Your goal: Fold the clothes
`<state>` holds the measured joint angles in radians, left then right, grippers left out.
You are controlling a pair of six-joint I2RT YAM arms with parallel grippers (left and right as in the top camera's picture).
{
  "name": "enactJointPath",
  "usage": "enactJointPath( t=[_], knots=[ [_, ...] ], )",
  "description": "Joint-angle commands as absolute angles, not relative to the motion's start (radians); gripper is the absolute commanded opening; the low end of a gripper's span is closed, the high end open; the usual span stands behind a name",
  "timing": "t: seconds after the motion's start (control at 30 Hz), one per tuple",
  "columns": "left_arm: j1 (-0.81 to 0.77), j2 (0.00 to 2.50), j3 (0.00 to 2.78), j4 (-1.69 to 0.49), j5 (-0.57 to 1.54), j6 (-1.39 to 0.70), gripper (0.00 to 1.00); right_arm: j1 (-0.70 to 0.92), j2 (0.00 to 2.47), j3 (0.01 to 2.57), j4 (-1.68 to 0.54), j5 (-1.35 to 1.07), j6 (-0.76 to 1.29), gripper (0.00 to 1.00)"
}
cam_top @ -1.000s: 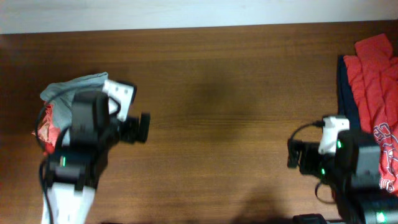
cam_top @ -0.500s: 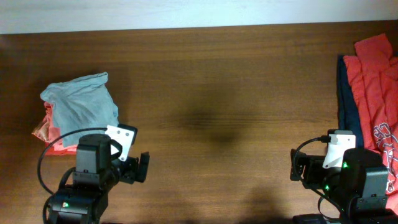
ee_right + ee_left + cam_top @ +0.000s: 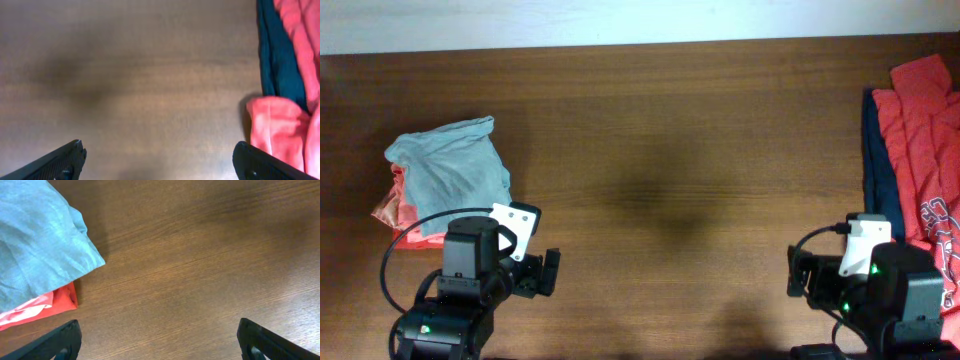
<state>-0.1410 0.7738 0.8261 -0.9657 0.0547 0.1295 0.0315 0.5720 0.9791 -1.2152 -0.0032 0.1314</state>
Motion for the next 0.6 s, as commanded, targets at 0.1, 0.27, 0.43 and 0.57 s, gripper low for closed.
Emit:
enactJointPath(
  t=[0.1,0.27,0.43,0.57],
  knots=[
    [-0.141,0.764,0.818,-0.967,0.052,0.118,0.99,0.025,0.465,0.970,-1.245,0.010,0.140,0.99],
    [-0.141,0.764,0.818,-0.967,0.052,0.118,0.99,0.025,0.341,0.947,-1.183,0.005,0.074,0.99],
    [-0.141,0.764,0.818,-0.967,0.052,0.118,0.99,0.025,0.202,0.825,-1.041,0.005,-0.039,0.99],
    [-0.141,0.764,0.818,-0.967,0.052,0.118,0.99,0.025,0.094,0.665,-0.878,0.005,-0.057,0.99]
  ],
)
